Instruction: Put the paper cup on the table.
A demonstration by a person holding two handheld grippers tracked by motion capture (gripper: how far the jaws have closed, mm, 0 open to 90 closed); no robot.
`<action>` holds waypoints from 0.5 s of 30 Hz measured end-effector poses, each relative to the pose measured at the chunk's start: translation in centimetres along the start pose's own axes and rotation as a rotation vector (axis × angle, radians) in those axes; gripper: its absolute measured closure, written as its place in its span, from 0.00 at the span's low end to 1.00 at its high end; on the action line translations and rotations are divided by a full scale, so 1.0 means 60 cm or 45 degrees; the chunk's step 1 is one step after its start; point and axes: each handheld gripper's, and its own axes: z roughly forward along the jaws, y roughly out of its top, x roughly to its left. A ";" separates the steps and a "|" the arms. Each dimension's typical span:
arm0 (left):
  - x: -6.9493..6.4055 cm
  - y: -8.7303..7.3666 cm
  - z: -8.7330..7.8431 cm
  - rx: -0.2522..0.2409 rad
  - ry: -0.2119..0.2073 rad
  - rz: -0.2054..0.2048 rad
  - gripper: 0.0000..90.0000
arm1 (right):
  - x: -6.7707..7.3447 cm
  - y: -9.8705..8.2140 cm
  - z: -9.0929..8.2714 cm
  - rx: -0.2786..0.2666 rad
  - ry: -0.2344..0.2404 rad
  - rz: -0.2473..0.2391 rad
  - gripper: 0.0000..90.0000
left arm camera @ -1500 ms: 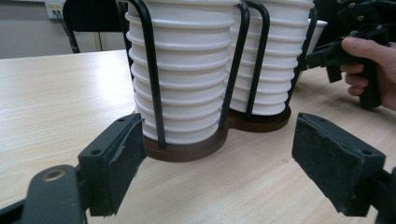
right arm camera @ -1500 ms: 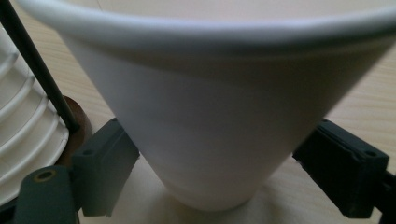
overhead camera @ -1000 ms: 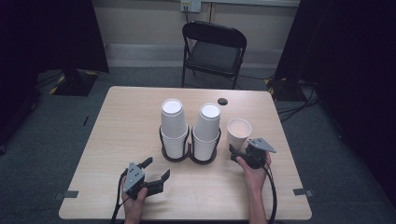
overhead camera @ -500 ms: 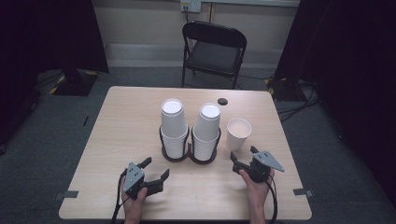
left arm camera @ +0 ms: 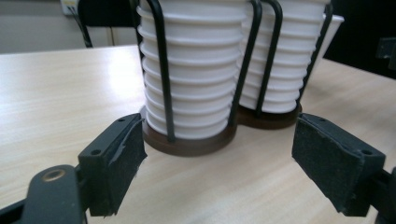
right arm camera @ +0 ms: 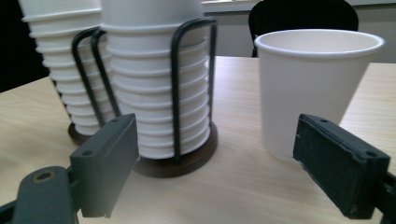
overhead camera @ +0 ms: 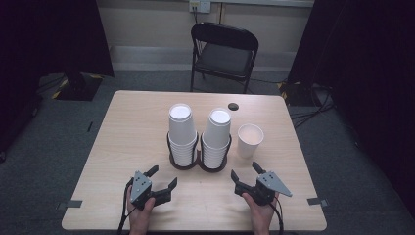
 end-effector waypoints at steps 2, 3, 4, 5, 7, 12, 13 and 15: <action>-0.003 -0.001 -0.002 -0.010 0.031 0.017 0.19 | 0.007 -0.003 0.000 -0.004 0.016 -0.003 0.15; -0.004 -0.001 -0.002 -0.016 0.035 0.020 0.19 | 0.009 -0.004 0.000 -0.007 0.022 -0.008 0.15; -0.005 -0.001 -0.003 -0.022 0.043 0.015 0.19 | 0.012 -0.006 0.000 -0.013 0.034 -0.006 0.15; -0.004 -0.002 -0.003 -0.022 0.044 0.012 0.19 | 0.015 -0.007 0.000 -0.018 0.043 -0.002 0.15; -0.005 -0.002 -0.005 -0.027 0.044 0.006 0.19 | 0.021 -0.013 0.004 -0.008 0.065 0.012 0.15; -0.004 -0.002 -0.005 -0.034 0.045 0.009 0.18 | 0.040 -0.024 0.014 -0.021 0.116 0.015 0.15; -0.004 -0.002 -0.005 -0.034 0.044 0.008 0.18 | 0.043 -0.024 0.015 -0.014 0.119 0.012 0.15; -0.004 -0.002 -0.006 -0.038 0.042 0.006 0.18 | 0.046 -0.024 0.017 -0.007 0.097 -0.009 0.15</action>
